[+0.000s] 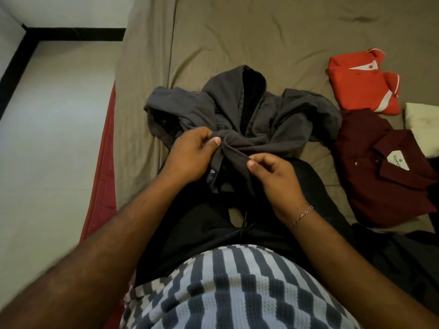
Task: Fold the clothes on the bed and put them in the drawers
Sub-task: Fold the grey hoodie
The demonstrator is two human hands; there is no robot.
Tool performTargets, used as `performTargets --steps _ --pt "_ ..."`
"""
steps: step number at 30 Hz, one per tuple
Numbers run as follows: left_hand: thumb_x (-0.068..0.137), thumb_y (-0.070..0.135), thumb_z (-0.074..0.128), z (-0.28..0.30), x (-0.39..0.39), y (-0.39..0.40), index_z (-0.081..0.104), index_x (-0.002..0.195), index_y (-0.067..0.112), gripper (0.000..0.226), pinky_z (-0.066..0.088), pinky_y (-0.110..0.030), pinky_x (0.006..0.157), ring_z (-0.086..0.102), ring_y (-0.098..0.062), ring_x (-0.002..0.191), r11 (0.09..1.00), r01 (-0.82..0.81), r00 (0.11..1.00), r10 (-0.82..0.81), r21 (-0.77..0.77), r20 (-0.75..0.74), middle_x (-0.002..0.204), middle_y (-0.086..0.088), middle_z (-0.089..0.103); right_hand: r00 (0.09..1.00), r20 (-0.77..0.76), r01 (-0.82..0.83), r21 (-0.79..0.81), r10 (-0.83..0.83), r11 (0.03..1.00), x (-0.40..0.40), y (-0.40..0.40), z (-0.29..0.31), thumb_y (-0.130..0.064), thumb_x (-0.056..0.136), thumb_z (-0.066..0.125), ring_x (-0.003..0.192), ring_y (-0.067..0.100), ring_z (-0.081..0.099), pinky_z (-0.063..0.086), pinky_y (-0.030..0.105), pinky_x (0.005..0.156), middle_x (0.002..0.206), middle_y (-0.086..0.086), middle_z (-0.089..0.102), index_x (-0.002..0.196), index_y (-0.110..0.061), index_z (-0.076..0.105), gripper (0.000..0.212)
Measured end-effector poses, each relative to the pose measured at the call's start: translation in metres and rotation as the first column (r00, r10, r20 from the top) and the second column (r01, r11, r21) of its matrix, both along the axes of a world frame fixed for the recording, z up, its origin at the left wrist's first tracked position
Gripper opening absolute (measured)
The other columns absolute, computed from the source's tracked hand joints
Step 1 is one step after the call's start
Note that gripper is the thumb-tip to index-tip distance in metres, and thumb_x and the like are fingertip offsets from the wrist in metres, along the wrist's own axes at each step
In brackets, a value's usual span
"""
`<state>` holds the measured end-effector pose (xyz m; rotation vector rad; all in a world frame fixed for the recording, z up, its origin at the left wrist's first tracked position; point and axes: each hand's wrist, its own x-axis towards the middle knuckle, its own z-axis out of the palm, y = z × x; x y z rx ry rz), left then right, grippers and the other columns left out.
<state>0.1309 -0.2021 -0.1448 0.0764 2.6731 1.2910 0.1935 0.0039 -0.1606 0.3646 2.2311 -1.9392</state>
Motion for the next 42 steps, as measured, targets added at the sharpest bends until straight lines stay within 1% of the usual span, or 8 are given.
performTargets --steps 5,12,18,22,26,29,35,42 --pt "0.105 0.027 0.06 0.0 -0.024 -0.015 0.068 0.083 -0.003 0.038 0.049 -0.038 0.075 0.057 -0.023 0.071 0.959 0.114 0.91 -0.205 0.258 0.36 0.077 -0.012 0.065 0.997 0.052 -0.035 -0.237 0.049 0.971 -0.008 0.005 0.004 -0.015 0.104 0.058 0.093 0.018 0.072 0.055 0.03 0.084 0.097 0.005 0.077 0.082 -0.026 0.076 0.03" --pt "0.1 0.016 0.067 -0.003 -0.016 -0.016 0.077 0.098 0.008 0.013 0.06 -0.026 0.08 0.073 -0.016 0.088 0.894 0.002 0.911 -0.186 0.447 0.367 0.097 -0.012 0.078 0.995 0.081 -0.024 -0.313 0.052 0.949 -0.006 0.0 -0.005 -0.013 0.103 0.058 0.097 0.022 0.07 0.056 0.033 0.088 0.104 0.013 0.075 0.09 -0.017 0.074 0.02" --pt "0.096 0.013 0.072 0.003 0.012 -0.039 0.076 0.095 0.012 0.005 0.059 -0.035 0.083 0.074 -0.026 0.084 0.912 0.3 0.834 -0.394 0.281 0.387 0.09 -0.012 0.078 0.813 0.076 -0.577 -0.016 0.577 0.816 -0.002 0.017 -0.003 -0.02 0.098 0.069 0.081 0.011 0.068 0.053 0.022 0.077 0.087 -0.003 0.073 0.093 -0.018 0.075 0.008" --pt "0.096 0.018 0.072 0.005 0.022 -0.033 0.072 0.09 0.023 0.007 0.056 -0.032 0.069 0.069 -0.017 0.071 0.967 0.232 0.932 -0.252 0.106 0.262 0.079 -0.003 0.073 0.991 0.009 -0.137 0.157 0.137 0.978 -0.017 0.01 -0.021 -0.018 0.093 0.073 0.089 0.013 0.068 0.055 0.03 0.081 0.1 -0.001 0.069 0.108 -0.023 0.067 0.017" --pt "0.091 0.017 0.071 0.002 0.016 -0.008 0.069 0.098 0.025 0.011 0.048 -0.017 0.07 0.062 -0.007 0.08 0.997 -0.042 0.978 0.054 0.064 -0.2 0.09 0.01 0.065 0.962 -0.047 -0.126 0.798 0.27 0.589 -0.049 0.011 -0.042 -0.024 0.089 0.07 0.134 0.028 0.04 0.041 0.044 0.108 0.148 0.006 0.041 0.139 -0.028 0.055 0.053" --pt "0.091 0.013 0.066 -0.009 -0.01 0.013 0.069 0.109 0.02 0.019 0.043 -0.01 0.082 0.06 -0.001 0.093 0.99 0.142 0.927 -0.125 0.022 -0.353 0.102 0.008 0.063 0.911 0.139 -0.266 0.918 0.389 0.294 -0.064 0.013 -0.05 -0.03 0.087 0.06 0.126 0.027 0.049 0.039 0.044 0.104 0.129 0.002 0.057 0.121 -0.028 0.064 0.034" --pt "0.099 0.011 0.056 -0.065 -0.053 0.045 0.033 0.159 0.02 0.066 0.051 -0.046 0.095 0.06 -0.04 0.113 0.884 0.378 0.925 -0.372 -0.273 0.078 0.14 -0.019 0.05 0.882 0.189 -0.347 0.88 0.433 0.323 -0.046 0.024 -0.059 -0.033 0.086 0.058 0.11 0.022 0.055 0.033 0.036 0.093 0.107 -0.004 0.061 0.107 -0.026 0.068 0.023" --pt "0.098 0.019 0.059 -0.085 -0.091 0.057 0.005 0.166 0.027 0.087 0.053 -0.046 0.096 0.063 -0.039 0.111 0.747 0.456 0.888 -0.347 -0.483 0.301 0.13 -0.02 0.061 0.911 0.15 -0.374 0.695 0.385 0.614 -0.048 0.034 -0.056 -0.021 0.091 0.059 0.097 0.017 0.065 0.052 0.035 0.089 0.102 -0.004 0.069 0.095 -0.024 0.074 0.015"
